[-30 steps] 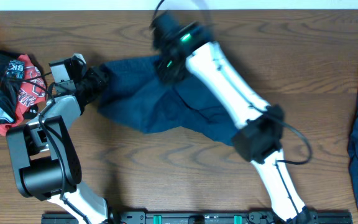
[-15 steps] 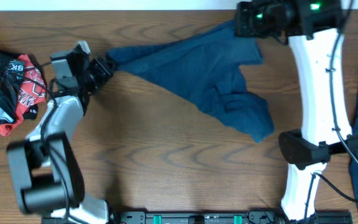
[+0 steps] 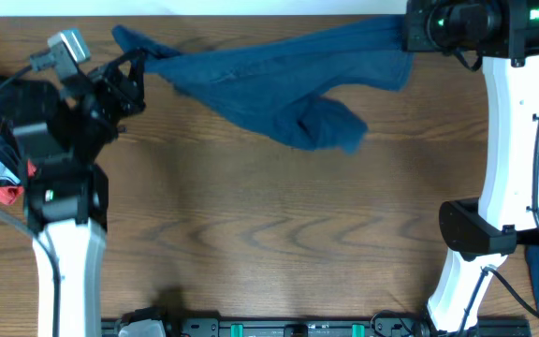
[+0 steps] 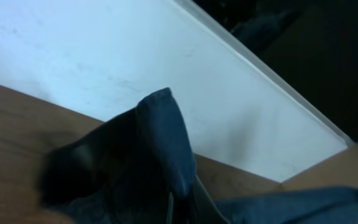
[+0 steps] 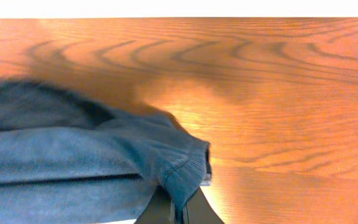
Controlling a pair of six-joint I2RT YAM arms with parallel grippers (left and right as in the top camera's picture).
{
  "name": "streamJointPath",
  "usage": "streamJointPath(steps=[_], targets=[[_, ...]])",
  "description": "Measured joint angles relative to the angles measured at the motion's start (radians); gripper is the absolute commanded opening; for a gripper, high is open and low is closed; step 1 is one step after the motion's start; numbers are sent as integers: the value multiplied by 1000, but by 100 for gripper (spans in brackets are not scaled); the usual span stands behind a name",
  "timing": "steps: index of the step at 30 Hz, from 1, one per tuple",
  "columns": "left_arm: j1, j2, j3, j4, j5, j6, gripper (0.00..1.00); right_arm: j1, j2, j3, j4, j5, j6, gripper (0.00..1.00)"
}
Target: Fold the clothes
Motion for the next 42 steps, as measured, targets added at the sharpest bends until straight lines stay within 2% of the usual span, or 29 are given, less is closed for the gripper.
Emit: streamJointPath(steps=[6, 12, 15, 19, 22, 28, 35, 42], targets=[[-18, -118, 1, -167, -28, 34, 6, -42, -18, 0, 66, 18, 5, 1], [16, -140, 1, -294, -129, 44, 6, -156, -85, 1, 156, 164, 6, 1], [16, -139, 1, -340, -143, 44, 6, -158, -147, 5, 123, 157, 2, 1], [16, -139, 1, -343, -154, 43, 6, -139, -204, 23, -18, 60, -5, 1], [16, -139, 1, -350, -157, 43, 6, -105, -210, 15, -90, -22, -11, 1], [16, -101, 1, -350, -158, 42, 6, 48, -165, -146, -77, -128, -19, 1], [16, 25, 1, -344, -161, 42, 6, 211, -116, -388, -31, -166, -47, 1], [16, 156, 1, -327, -195, 43, 6, 333, -113, -542, -24, -179, -59, 1]])
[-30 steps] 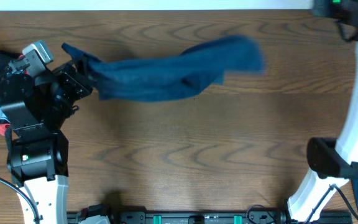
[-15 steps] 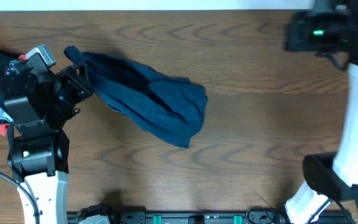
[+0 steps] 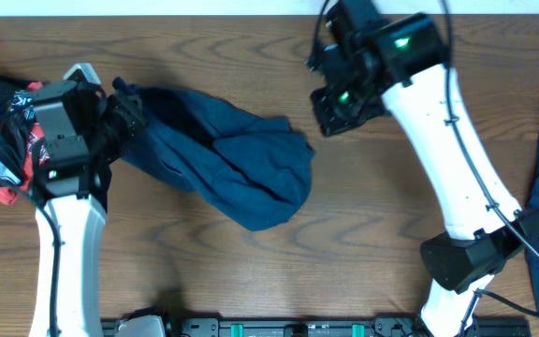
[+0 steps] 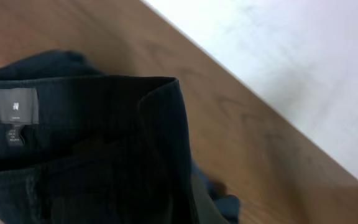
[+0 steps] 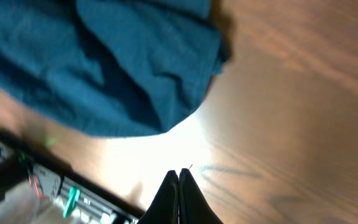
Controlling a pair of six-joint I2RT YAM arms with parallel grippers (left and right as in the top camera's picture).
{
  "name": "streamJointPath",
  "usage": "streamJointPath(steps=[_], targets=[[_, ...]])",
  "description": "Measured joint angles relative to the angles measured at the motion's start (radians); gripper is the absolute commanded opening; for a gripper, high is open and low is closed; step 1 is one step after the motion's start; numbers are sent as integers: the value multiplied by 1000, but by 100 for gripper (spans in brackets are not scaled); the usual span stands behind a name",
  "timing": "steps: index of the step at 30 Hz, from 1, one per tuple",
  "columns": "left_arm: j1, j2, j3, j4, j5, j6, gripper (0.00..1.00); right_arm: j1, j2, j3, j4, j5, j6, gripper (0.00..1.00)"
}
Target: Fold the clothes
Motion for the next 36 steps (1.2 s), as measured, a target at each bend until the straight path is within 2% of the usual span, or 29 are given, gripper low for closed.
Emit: streamJointPath(steps=[9, 10, 11, 12, 14, 24, 28, 32, 34, 36], targets=[[0, 130, 0, 116, -16, 5, 6, 178, 0, -280, 83, 0, -22, 3], [0, 133, 0, 124, -17, 6, 6, 198, 0, -312, 99, -1, -23, 11], [0, 133, 0, 133, -18, 6, 6, 221, 0, -348, 123, -1, -27, 26], [0, 133, 0, 144, -19, 6, 6, 241, 1, -377, 139, -3, -29, 47], [0, 132, 0, 162, -19, 6, 6, 277, 1, -428, 174, -8, -39, 74], [0, 132, 0, 166, -19, 22, 6, 409, 0, -635, 316, -69, -72, 77], [0, 132, 0, 164, -19, 28, 6, 446, 0, -694, 378, -129, -153, 82], [0, 132, 0, 156, -19, 31, 6, 469, 0, -723, 428, -158, -254, 91], [0, 132, 0, 154, -19, 32, 6, 480, 0, -724, 469, -114, -270, 98], [0, 132, 0, 154, -19, 32, 6, 481, 0, -724, 494, -51, -268, 99]])
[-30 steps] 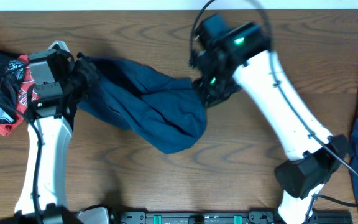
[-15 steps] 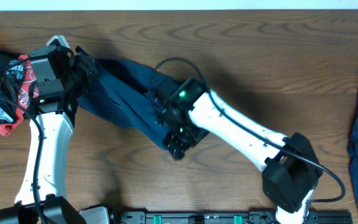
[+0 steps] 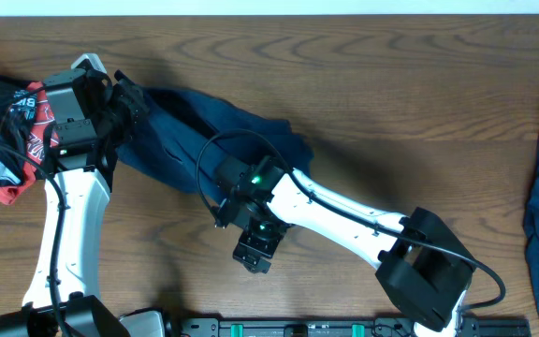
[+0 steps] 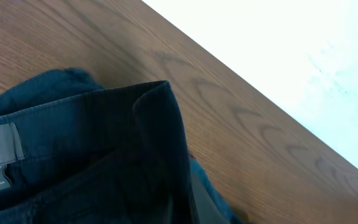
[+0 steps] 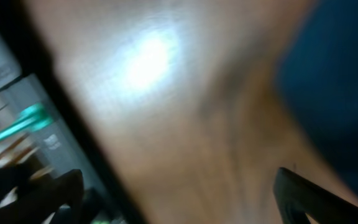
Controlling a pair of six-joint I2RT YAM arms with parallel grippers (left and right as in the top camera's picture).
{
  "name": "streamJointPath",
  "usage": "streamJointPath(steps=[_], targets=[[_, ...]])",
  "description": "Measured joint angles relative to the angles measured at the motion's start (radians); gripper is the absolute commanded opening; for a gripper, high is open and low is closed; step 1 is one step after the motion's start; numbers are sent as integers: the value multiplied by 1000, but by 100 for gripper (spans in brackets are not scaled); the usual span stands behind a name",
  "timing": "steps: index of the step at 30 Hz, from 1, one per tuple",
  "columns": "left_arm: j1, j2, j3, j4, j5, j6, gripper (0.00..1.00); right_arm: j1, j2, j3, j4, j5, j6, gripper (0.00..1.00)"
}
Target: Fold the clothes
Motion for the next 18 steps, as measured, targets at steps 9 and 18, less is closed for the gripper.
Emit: streamJointPath(steps=[9, 18], targets=[[0, 0, 0, 0, 0, 0, 6, -2, 8, 0, 51, 294, -38, 99], [0, 0, 0, -1, 0, 16, 6, 19, 74, -1, 101, 349, -89, 99]])
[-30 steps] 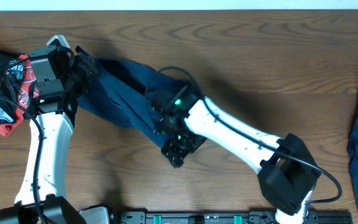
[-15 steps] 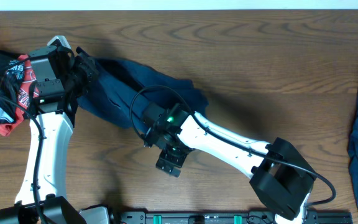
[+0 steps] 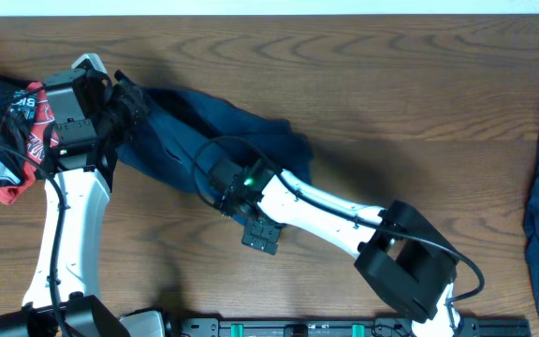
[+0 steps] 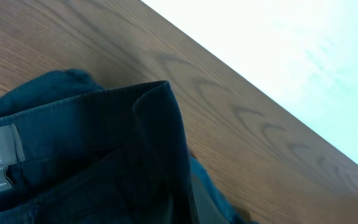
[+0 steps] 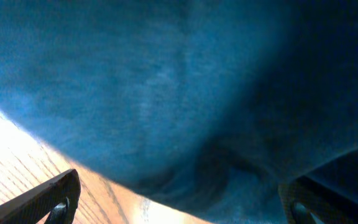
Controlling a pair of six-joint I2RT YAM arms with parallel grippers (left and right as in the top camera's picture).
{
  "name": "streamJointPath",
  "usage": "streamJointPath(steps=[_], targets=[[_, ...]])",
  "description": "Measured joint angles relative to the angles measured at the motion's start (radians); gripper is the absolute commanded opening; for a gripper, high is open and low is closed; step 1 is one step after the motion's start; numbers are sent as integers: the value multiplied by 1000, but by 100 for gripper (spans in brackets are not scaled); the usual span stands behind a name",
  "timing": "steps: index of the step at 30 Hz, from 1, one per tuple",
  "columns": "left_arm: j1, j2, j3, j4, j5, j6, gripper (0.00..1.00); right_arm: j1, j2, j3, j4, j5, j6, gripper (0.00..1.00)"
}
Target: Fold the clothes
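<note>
A dark blue garment (image 3: 241, 140) lies bunched on the wooden table, left of centre. My left gripper (image 3: 124, 98) is shut on its waistband at the far left end. The left wrist view shows the folded band (image 4: 157, 124) and a grey label just ahead of the left gripper (image 4: 188, 208). My right gripper (image 3: 215, 180) sits low at the garment's near edge. It is wide open (image 5: 188, 196), with blue cloth (image 5: 166, 74) filling the view between and beyond its fingers.
A heap of black and red clothes lies at the left edge behind the left arm. Another blue cloth hangs at the right edge. The right arm (image 3: 344, 211) stretches across the table's near middle. A white floor strip (image 4: 303, 56) lies beyond the far edge.
My right gripper has moved from over bare wood in front of the garment up to its near edge, still open. The left gripper and the garment have not moved.
Both grippers first held the garment stretched along the far edge. Then the right gripper was shut and empty over the far middle, the garment slumped by the left gripper. Later the right gripper was open low in front of the heap, and now stands against it.
</note>
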Motion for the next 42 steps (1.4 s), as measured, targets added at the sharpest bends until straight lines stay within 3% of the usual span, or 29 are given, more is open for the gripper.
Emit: streamJointPath(steps=[14, 18, 22, 28, 37, 42], targets=[[0, 0, 0, 0, 0, 16, 6, 36, 0, -1, 175, 79, 74, 97], [0, 0, 0, 0, 0, 29, 6, 36, 0, -1, 205, 120, 102, 90], [0, 0, 0, 0, 0, 30, 6, 34, 0, -1, 209, 141, 118, 76], [0, 0, 0, 0, 0, 32, 6, 27, 0, -1, 203, 173, 140, 67], [0, 0, 0, 0, 0, 32, 6, -14, 0, -1, 176, 276, 181, 77], [0, 0, 0, 0, 0, 32, 6, -57, 0, -1, 148, 324, 208, 77]])
